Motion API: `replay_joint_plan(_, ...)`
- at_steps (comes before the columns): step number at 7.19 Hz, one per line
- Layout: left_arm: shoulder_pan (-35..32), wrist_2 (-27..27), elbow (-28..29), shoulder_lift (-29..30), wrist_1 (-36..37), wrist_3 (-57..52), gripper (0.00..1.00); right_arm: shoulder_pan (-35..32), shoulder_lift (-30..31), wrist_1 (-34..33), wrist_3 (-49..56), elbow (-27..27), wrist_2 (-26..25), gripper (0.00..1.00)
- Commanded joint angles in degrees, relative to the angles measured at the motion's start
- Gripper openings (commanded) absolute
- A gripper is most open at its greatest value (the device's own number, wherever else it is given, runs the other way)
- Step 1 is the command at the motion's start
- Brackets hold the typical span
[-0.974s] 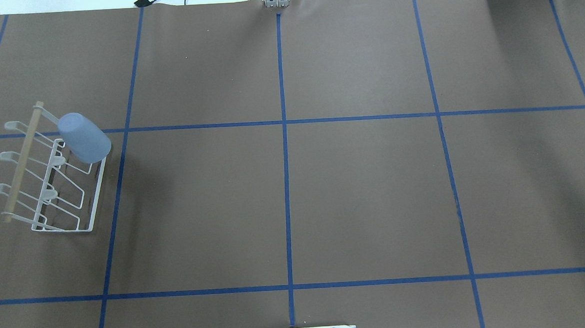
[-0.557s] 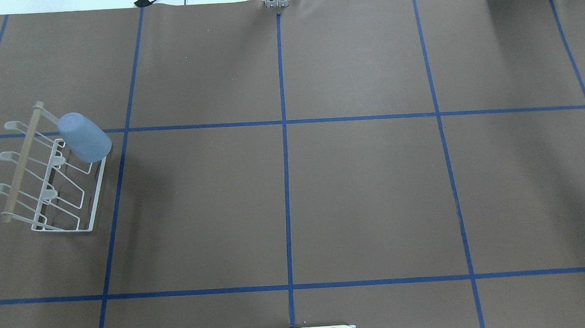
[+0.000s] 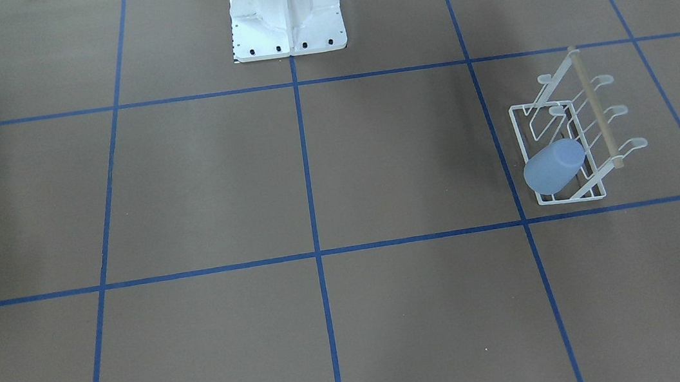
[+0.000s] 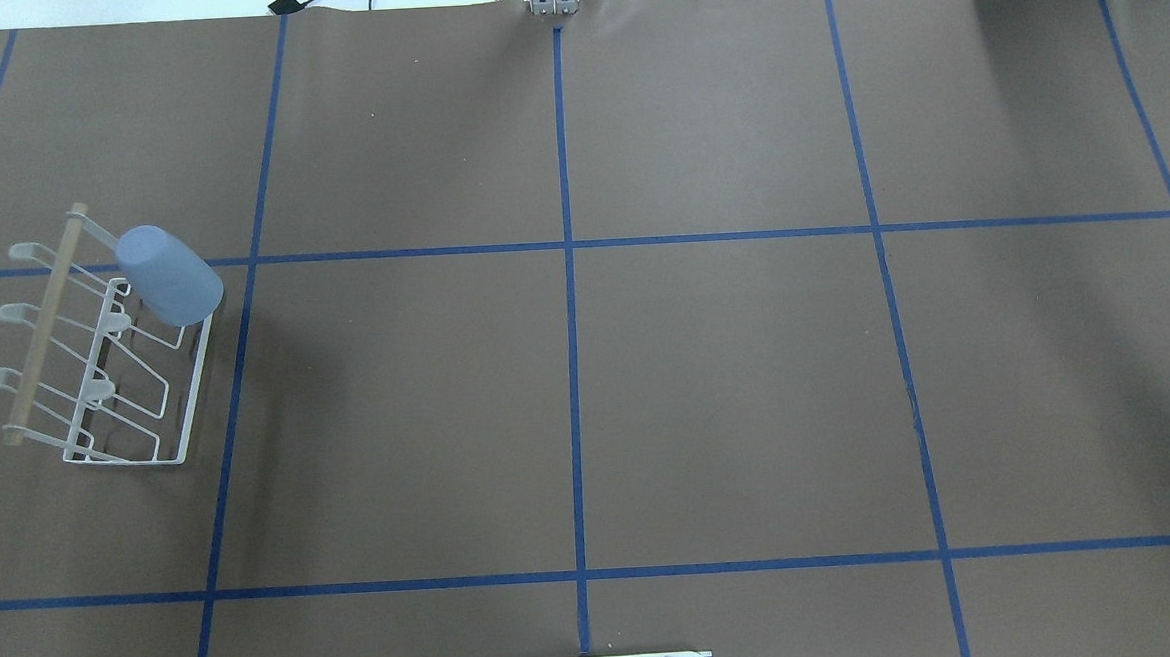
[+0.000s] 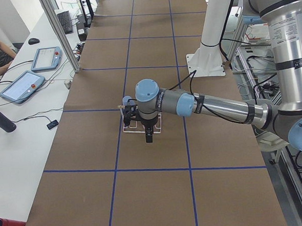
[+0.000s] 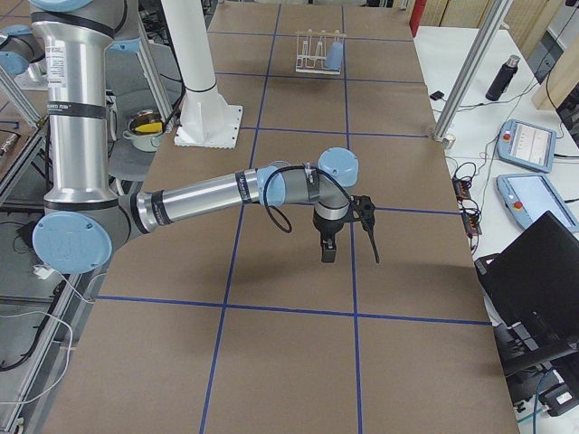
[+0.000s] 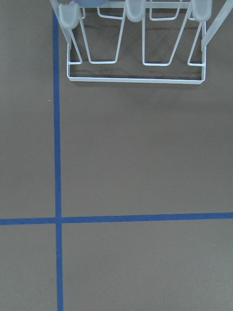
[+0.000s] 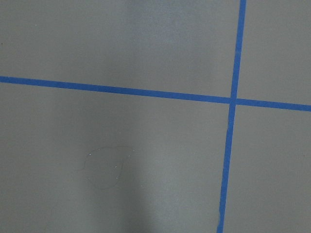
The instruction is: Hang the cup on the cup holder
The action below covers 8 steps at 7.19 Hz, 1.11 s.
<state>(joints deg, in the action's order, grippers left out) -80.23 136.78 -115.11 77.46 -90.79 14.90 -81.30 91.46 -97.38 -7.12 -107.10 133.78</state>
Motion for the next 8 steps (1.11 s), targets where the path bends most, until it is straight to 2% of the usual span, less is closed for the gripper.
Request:
replay_joint_plan(1, 0.0, 0.1, -0.1, 0.2, 0.0, 0.0, 0.98, 0.0, 0.2, 0.1, 0.0, 0.0, 1.0, 1.00)
replay_joint_plan(8, 0.2, 0.1, -0.1, 1.5, 0.0, -0.1, 0.98, 0.0, 0.1, 0.1, -0.4, -0.8, 0.9, 1.00)
